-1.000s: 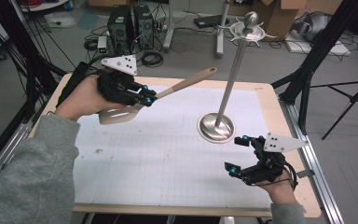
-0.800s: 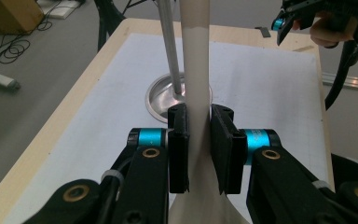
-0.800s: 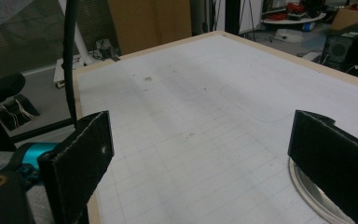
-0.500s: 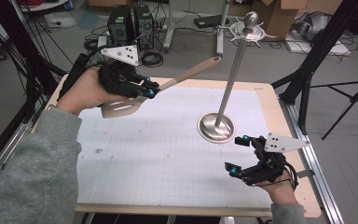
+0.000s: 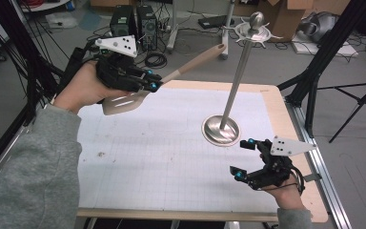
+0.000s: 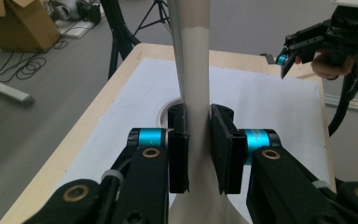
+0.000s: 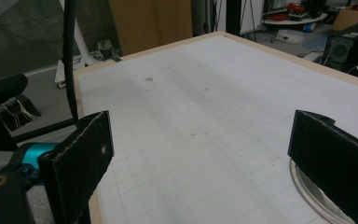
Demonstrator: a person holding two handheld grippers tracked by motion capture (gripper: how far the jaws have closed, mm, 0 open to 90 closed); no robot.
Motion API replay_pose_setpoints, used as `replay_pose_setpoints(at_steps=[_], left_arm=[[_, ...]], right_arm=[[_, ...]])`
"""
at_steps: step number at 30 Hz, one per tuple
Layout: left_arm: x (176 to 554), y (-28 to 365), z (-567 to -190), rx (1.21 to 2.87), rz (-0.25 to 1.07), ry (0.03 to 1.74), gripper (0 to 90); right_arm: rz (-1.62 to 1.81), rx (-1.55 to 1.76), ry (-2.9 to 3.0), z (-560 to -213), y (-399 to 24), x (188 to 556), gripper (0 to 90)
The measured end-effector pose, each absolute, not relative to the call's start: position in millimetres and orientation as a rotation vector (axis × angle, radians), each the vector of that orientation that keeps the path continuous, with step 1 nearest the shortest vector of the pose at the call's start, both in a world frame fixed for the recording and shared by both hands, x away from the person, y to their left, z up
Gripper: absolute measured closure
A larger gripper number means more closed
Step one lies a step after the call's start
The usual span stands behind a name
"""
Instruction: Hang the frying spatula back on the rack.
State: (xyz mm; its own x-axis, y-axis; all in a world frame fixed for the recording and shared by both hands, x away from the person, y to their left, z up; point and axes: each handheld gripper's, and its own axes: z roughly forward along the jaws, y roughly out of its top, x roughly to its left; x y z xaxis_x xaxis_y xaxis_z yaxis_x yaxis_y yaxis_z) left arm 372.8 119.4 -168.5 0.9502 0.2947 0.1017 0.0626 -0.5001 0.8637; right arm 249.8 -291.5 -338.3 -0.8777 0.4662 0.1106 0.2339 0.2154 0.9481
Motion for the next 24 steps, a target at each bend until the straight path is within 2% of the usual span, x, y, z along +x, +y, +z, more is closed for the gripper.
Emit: replay_pose_setpoints(at_steps=[15, 24], left_arm=[[375, 105, -160, 2.028, 0.275, 0.247, 77.1], [377, 96, -161, 2.049, 0.269, 0.253, 77.1]], right_arm=[[1.742, 0.681, 2.277, -338, -294, 249, 5.7], [1.746, 0.687, 2.268, -337, -297, 247, 5.7]])
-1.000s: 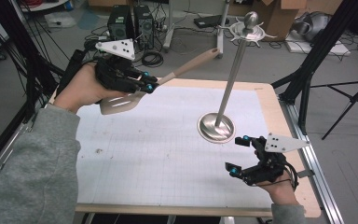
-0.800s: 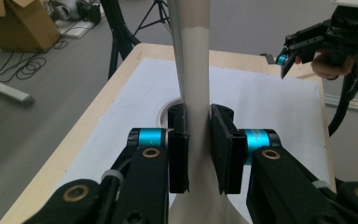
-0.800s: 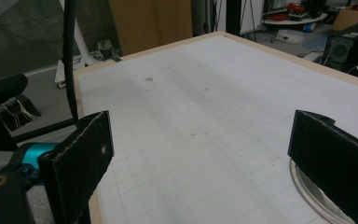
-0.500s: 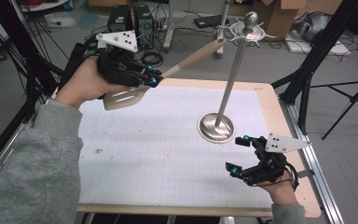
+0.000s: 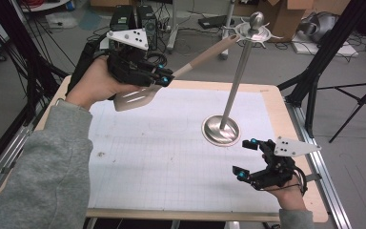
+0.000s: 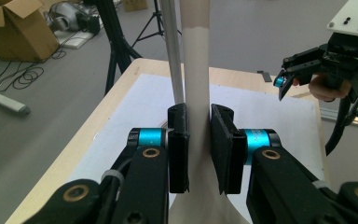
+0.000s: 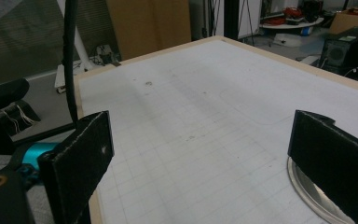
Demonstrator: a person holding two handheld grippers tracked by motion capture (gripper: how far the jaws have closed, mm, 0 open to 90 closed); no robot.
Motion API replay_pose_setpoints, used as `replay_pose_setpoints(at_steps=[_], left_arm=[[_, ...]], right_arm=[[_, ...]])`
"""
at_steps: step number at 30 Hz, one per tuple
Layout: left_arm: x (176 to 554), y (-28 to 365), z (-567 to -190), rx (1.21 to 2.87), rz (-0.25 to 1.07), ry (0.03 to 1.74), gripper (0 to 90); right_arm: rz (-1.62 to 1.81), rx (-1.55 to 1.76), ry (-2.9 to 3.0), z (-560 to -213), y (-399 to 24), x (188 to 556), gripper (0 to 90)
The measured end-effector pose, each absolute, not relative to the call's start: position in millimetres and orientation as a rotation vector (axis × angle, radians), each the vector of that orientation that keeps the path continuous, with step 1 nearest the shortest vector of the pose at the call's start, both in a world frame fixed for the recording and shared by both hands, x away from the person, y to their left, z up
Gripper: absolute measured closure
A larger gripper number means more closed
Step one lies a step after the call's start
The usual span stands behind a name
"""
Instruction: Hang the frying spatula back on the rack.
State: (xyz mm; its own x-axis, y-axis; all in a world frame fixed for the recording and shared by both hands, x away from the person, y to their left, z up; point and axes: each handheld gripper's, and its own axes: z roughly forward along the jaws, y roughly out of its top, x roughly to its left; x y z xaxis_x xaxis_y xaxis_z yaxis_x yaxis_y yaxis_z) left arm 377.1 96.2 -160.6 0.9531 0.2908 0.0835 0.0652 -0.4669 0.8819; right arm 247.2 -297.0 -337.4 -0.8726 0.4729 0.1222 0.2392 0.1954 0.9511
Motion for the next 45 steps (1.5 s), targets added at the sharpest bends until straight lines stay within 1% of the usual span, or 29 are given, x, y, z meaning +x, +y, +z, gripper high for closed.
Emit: replay_pose_setpoints(at_steps=[19, 39, 45], left_arm=[[382, 87, -167, 2.074, 0.287, 0.26, 77.0], [387, 63, -183, 2.119, 0.321, 0.294, 77.0], [389, 60, -189, 2.113, 0.314, 0.308, 77.1]], right_arm=[[1.747, 0.691, 2.262, -337, -298, 246, 5.7], [1.75, 0.694, 2.26, -337, -298, 246, 5.7], [1.749, 0.693, 2.258, -337, -299, 245, 5.7]])
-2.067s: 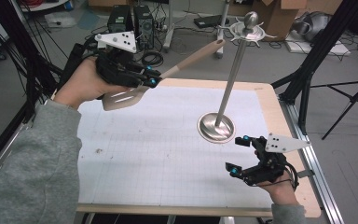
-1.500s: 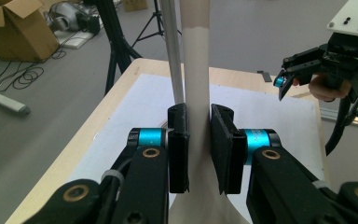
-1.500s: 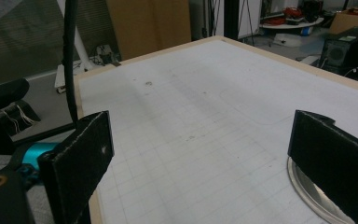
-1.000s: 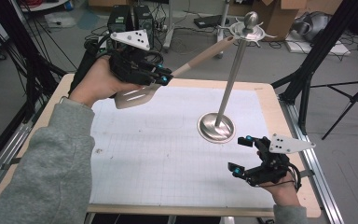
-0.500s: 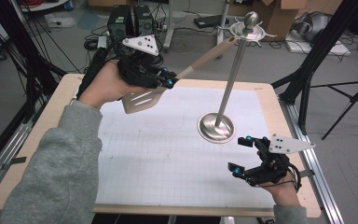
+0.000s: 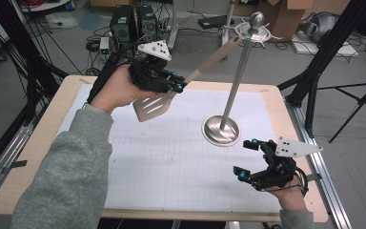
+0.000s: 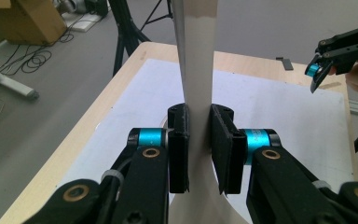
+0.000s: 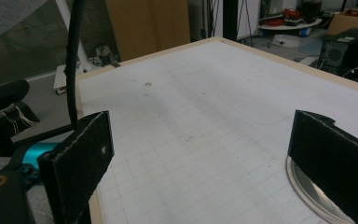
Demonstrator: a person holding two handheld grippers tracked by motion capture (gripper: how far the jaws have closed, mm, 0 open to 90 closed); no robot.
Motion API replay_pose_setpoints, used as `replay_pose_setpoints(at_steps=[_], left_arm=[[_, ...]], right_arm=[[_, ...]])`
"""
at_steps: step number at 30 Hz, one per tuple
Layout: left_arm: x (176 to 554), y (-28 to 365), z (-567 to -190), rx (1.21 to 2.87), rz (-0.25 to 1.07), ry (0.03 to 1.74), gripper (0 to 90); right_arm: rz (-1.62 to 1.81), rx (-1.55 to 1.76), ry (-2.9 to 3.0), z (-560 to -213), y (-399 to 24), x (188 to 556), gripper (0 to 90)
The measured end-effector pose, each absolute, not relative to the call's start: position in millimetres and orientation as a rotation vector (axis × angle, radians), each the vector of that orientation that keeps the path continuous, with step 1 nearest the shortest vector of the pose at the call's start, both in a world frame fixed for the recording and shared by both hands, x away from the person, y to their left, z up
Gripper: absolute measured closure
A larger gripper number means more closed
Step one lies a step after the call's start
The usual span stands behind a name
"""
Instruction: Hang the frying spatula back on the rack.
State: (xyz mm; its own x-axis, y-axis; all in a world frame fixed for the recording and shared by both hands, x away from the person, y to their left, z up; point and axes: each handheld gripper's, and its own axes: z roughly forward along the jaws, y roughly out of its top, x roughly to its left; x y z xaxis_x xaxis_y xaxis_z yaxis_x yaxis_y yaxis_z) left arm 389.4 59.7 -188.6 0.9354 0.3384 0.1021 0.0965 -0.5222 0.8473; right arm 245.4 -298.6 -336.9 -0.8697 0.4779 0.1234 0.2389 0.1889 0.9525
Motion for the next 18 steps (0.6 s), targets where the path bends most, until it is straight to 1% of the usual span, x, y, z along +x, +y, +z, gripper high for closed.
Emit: replay_pose_setpoints(at_steps=[18], left_arm=[[394, 44, -200, 2.135, 0.309, 0.322, 77.1]], right_arm=[[1.745, 0.688, 2.264, -337, -298, 246, 5.7]])
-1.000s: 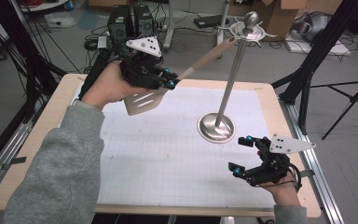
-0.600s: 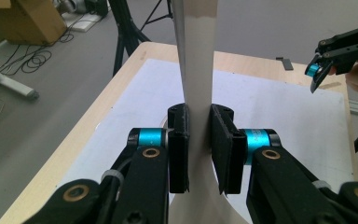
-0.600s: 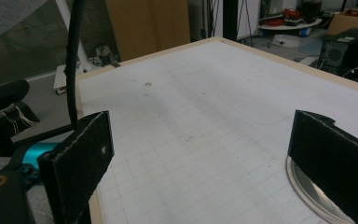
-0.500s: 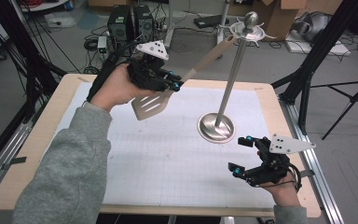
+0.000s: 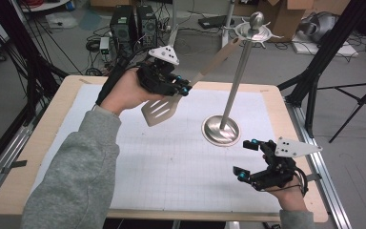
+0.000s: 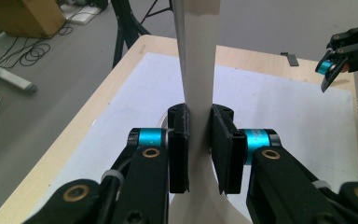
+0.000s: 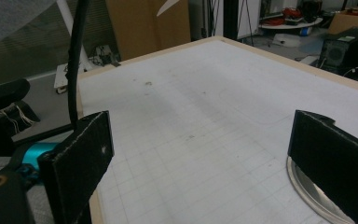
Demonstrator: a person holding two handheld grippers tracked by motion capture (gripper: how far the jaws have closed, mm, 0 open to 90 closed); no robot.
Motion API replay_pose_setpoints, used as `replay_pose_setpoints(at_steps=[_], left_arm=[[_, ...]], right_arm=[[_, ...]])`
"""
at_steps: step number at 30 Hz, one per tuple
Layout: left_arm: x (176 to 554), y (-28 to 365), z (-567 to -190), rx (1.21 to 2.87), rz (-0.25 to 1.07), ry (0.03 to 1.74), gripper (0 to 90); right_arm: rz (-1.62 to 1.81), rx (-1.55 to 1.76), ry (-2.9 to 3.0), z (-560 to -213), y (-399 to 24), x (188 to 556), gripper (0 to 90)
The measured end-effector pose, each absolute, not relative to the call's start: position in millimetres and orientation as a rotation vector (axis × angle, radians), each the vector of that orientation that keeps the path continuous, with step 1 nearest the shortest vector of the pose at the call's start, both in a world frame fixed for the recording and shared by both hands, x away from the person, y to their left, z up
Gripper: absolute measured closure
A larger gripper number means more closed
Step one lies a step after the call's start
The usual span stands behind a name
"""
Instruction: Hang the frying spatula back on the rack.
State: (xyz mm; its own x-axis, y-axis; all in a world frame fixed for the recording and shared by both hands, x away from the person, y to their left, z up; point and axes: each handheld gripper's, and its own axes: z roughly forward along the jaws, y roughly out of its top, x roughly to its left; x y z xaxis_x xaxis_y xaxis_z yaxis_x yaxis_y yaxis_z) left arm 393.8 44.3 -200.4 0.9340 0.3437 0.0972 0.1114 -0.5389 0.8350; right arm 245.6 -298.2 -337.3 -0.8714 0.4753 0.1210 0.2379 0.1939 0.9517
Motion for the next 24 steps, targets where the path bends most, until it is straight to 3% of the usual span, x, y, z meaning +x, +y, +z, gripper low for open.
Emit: replay_pose_setpoints(at_steps=[24], left_arm=[[401, 23, -215, 2.141, 0.3, 0.332, 77.0]], right_arm=[[1.753, 0.693, 2.257, -338, -299, 245, 5.7]])
